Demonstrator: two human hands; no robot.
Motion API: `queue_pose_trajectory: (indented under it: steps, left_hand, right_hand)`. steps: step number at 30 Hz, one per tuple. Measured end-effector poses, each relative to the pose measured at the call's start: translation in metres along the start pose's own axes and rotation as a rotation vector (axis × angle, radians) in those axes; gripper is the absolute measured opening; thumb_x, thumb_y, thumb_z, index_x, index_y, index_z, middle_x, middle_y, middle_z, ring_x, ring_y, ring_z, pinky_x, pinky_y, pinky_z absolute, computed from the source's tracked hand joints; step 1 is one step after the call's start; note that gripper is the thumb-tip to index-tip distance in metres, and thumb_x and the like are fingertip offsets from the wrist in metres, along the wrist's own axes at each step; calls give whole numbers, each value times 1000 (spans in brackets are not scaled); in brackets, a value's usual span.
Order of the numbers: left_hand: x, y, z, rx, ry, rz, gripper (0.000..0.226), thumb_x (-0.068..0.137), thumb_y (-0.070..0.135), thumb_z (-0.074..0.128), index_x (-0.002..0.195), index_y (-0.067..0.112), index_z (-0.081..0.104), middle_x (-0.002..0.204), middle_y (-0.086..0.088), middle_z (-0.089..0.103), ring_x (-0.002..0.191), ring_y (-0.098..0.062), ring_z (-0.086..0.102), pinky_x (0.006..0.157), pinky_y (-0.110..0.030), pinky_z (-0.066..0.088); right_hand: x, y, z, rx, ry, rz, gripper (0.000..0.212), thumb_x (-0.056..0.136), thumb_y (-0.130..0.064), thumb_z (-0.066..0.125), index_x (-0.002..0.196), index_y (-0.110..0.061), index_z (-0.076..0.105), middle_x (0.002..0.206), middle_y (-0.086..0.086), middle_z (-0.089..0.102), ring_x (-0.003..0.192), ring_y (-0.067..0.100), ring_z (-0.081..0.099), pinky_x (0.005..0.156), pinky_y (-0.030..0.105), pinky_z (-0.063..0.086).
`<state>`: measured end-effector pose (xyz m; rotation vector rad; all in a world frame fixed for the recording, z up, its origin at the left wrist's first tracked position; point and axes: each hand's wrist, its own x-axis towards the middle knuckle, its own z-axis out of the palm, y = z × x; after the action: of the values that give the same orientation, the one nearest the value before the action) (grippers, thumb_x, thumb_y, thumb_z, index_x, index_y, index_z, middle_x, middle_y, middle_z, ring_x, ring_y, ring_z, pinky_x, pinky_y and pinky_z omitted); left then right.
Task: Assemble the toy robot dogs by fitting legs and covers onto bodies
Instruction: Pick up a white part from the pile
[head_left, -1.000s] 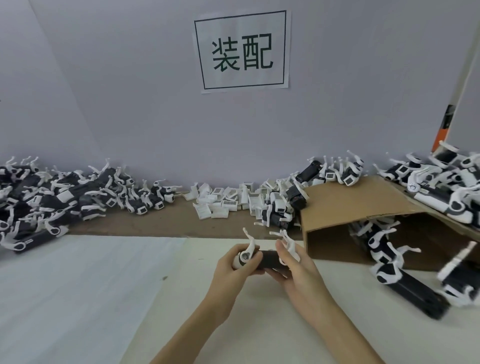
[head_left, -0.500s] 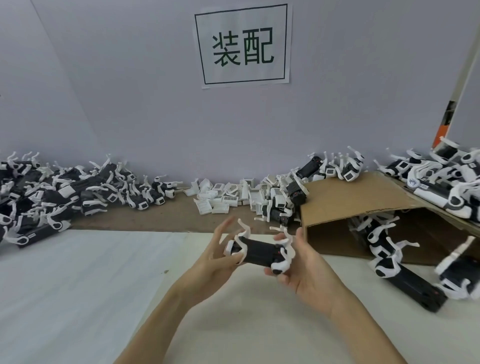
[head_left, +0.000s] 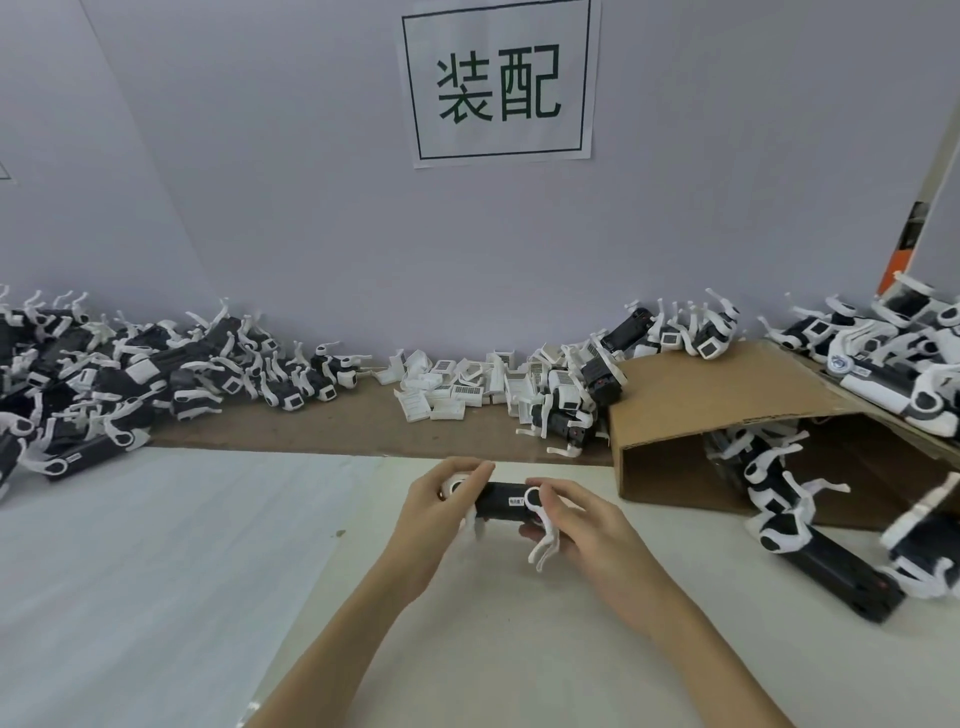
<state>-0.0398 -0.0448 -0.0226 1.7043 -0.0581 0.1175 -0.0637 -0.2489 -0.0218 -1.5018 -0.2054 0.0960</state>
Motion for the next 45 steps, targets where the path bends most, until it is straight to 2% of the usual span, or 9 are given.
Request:
queue_pose_trajectory:
  steps: [7,10,14,17,23,26,32,36,45]
  left_hand:
    - [-2,6,3,-227,-13,8,61,85,83,59,127,40,68,118,-5,77,115,-24,72,108,-43,51]
    - [-2,10,3,-424,178,-91,70,94,84,44,103,25,81,107,-10,81,98,-32,73,68,-31,54]
    - [-5,10,-2,-388,422,69,76,103,69,47,66,6,70,79,-20,76,80,-26,72,83,-48,48]
    - [-6,17,-11,-362,361,232,80,105,63,44,66,-2,70,74,-28,71,78,-36,66,87,-53,49]
    - [-20,32,2,-193,126,411,58,106,50,34,91,9,72,85,-10,74,76,-16,64,65,-23,48]
    - [-33,28,21,-2,-37,525,49,111,39,31,112,10,70,99,0,76,90,-17,71,82,-23,49]
    - [-41,33,28,81,-152,630,39,115,31,28,142,21,55,124,4,75,117,-26,69,96,-31,51]
    - [-24,30,7,581,-83,915,38,112,17,32,134,23,62,132,16,66,133,-12,56,118,-43,33]
    - [-16,30,9,-211,100,132,62,101,69,35,98,25,78,100,-5,80,80,-26,66,62,-25,40]
  right_hand:
    - [-3,-3,-1,-155,44,-222,57,90,-42,76,142,-36,55,126,-4,71,123,11,65,107,31,51]
    - [-6,0,4,-342,-56,-243,69,88,-35,81,148,-40,46,135,-19,63,134,-4,51,113,18,39]
    - [-14,13,25,-751,-70,-301,78,86,-46,82,150,-49,37,133,-43,40,128,-19,38,109,12,32]
    - [-14,21,36,-841,-59,-343,79,88,-49,78,152,-46,32,129,-46,32,127,-19,33,100,-2,22]
    - [-10,33,40,-760,-90,-249,84,104,-29,60,160,-41,0,166,-26,2,143,-12,14,109,0,9]
    - [-5,35,29,-689,-42,-307,66,100,-23,68,150,-41,29,148,-20,44,135,-10,44,112,12,36]
    - [-5,35,18,-582,-49,-290,44,101,-22,64,131,-44,41,127,-23,59,123,5,59,105,33,51]
    - [-4,30,15,-595,2,-309,54,97,-20,71,123,-51,35,120,-27,57,120,0,59,96,12,48]
    - [-15,10,25,-581,275,-418,63,82,-47,83,132,-40,46,114,-16,60,94,4,62,75,13,50]
